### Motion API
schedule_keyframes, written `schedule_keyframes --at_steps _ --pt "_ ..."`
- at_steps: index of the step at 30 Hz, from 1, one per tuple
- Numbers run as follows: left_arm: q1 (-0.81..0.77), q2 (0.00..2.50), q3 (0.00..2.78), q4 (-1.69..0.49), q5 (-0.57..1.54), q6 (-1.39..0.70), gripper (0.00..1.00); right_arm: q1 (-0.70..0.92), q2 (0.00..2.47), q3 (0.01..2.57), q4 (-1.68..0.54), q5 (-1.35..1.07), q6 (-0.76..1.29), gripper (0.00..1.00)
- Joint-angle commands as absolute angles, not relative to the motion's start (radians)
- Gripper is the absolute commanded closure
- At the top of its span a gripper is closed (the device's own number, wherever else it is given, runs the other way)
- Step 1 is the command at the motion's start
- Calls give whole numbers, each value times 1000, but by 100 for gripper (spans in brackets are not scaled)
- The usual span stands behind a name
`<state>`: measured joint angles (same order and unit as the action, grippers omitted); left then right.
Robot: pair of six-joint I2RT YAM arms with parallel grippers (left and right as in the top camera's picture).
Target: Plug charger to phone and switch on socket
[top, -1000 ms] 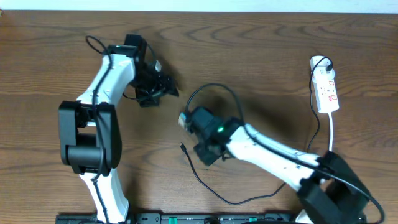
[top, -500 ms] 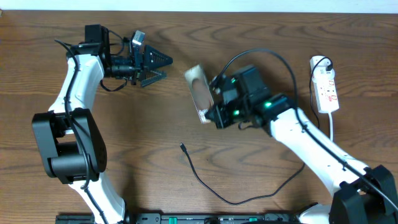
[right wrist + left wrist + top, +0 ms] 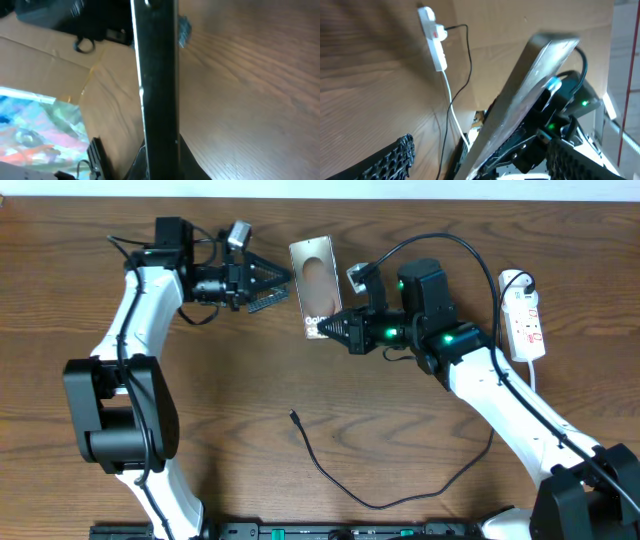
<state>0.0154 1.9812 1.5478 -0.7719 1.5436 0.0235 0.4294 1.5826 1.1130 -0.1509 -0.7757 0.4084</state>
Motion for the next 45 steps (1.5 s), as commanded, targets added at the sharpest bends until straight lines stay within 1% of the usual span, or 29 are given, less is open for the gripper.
schedule_keyframes --at_steps 1,6,9,12,17,22,24,27,30,31,33,35,36,37,38,40,41,43,44,45 --pt "-23 1960 1556 -741 1573 47 16 426 1596 1141 -123 -831 460 99" --pt "-53 1952 1556 -659 1573 3 23 427 1599 1141 -123 -830 472 99" --pt "-69 1939 1556 -584 1573 -52 26 427 1599 1141 -123 -830 476 99" --pt "-86 1916 1556 -501 1573 -131 31 427 1599 1141 -115 -830 479 99" --pt "-121 1873 1556 -425 1573 -205 36 427 1599 1141 -79 -830 560 99" --pt "-155 1831 1556 -401 1573 -223 38 427 1599 1141 -29 -831 666 99" --pt "-163 1819 1556 -400 1572 -224 41 427 1599 1141 -6 -833 685 99" --pt "-177 1802 1556 -394 1573 -224 43 427 1599 1141 52 -862 692 99" --pt "-182 1785 1556 -355 1573 -270 47 427 1599 1141 67 -883 714 99" --pt "-182 1782 1556 -340 1572 -283 50 427 1599 1141 65 -883 714 99" --pt "-182 1776 1556 -302 1573 -313 58 427 1599 1141 58 -887 714 99" --pt "-182 1774 1556 -267 1572 -340 72 427 1599 1141 58 -894 714 99" --pt "-182 1774 1556 -260 1572 -346 75 427 1599 1141 57 -894 714 99" --pt "-182 1774 1556 -251 1572 -354 81 427 1599 1141 57 -896 714 99" --pt "-182 1774 1556 -251 1571 -354 81 427 1599 1141 57 -897 714 99" --pt "-182 1775 1556 -245 1568 -353 92 427 1599 1141 57 -897 714 99" --pt "-182 1775 1556 -245 1558 -353 92 426 1599 1141 57 -897 713 98" --pt "-182 1775 1556 -245 1528 -352 93 423 1599 1141 57 -897 702 92" --pt "-182 1776 1555 -245 1486 -348 92 412 1599 1141 56 -902 666 79" --pt "-182 1777 1555 -247 1468 -340 93 404 1599 1141 49 -912 650 74"
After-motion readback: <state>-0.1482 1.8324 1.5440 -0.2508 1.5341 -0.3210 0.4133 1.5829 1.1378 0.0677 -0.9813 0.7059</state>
